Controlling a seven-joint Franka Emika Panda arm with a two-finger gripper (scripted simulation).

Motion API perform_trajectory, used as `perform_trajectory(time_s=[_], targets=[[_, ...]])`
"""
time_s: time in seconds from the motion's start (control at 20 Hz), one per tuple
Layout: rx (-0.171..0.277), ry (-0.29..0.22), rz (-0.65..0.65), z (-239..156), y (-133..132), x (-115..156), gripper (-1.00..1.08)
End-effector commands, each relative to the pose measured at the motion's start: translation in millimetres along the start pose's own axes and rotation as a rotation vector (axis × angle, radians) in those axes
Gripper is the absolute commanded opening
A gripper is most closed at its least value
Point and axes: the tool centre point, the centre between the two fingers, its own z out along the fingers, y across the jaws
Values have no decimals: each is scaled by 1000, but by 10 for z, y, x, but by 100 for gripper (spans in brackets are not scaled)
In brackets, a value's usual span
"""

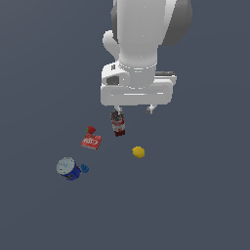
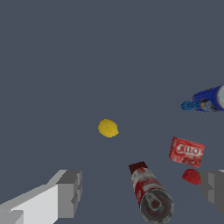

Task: Pick up a designated object from a clutter of objects.

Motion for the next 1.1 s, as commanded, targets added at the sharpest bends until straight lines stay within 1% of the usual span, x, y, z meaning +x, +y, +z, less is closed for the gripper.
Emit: perform_trajectory(time_s=[0.0, 0.5, 1.05], targets=[[0, -1, -10, 15, 18, 12, 100], [-3, -3, -118, 157, 177, 133, 100], [-6, -10, -331, 462, 514, 344, 100]])
